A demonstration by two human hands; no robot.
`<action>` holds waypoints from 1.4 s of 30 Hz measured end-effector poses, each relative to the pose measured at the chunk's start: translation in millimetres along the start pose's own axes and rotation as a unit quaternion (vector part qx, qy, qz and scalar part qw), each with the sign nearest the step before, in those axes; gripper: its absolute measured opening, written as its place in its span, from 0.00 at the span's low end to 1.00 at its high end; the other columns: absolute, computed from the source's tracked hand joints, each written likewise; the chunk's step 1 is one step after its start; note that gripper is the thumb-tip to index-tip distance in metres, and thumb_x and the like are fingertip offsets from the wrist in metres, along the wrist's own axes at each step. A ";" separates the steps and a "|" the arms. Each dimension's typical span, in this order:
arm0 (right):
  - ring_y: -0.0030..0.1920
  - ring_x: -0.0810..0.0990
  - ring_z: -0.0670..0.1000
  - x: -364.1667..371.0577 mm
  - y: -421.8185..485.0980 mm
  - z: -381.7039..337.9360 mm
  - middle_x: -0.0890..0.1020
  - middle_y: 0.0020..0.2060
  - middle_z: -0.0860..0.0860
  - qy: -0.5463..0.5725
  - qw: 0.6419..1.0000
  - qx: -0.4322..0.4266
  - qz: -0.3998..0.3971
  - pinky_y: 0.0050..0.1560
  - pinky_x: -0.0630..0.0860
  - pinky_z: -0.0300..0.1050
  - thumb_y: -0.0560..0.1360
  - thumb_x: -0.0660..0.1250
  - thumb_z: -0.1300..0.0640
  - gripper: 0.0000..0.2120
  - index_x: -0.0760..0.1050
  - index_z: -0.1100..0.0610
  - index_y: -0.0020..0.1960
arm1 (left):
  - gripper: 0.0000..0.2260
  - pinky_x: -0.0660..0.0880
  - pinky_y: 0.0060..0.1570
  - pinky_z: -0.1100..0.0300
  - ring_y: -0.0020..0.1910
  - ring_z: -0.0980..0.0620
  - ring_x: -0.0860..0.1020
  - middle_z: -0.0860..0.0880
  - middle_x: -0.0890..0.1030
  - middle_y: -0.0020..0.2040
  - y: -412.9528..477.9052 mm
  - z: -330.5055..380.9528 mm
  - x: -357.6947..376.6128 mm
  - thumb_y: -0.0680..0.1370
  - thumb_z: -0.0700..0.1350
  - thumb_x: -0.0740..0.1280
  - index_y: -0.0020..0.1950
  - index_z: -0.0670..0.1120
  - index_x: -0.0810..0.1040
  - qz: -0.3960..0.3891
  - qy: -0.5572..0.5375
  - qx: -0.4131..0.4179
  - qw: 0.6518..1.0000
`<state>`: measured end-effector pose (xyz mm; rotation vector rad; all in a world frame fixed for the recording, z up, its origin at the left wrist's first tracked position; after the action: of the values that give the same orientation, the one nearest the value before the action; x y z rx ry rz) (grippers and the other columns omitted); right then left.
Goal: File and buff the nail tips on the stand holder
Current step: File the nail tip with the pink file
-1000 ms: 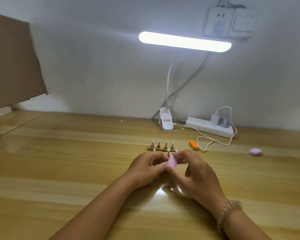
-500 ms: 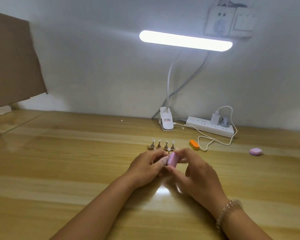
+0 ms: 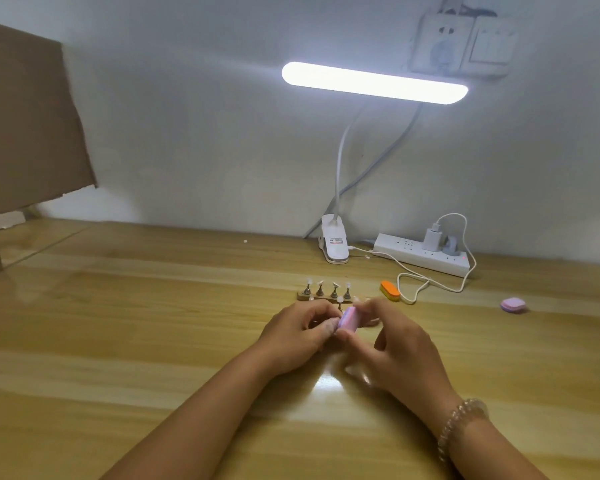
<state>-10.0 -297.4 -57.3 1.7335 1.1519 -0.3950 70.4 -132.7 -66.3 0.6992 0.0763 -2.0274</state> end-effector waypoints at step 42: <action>0.34 0.74 0.39 -1.7 -0.7 -2.6 0.78 0.42 0.40 -0.005 1.000 -0.008 -0.025 0.35 0.72 0.40 0.69 0.70 0.39 0.14 0.75 0.45 0.48 | 0.05 0.71 0.41 0.59 0.38 0.64 0.73 0.65 0.79 0.40 -1.8 -0.4 0.9 0.79 0.49 0.67 0.49 0.59 0.81 0.022 0.128 0.028 0.991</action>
<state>-12.0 -296.0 -55.3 1.6886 1.1897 -0.4240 68.8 -132.2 -67.5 0.9861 0.1531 -1.8948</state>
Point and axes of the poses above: each hand's wrist, its own y-axis towards the middle knuckle, its own x-axis out of the palm, z = x × y, the point moved 1 cm from there along y, towards the middle knuckle
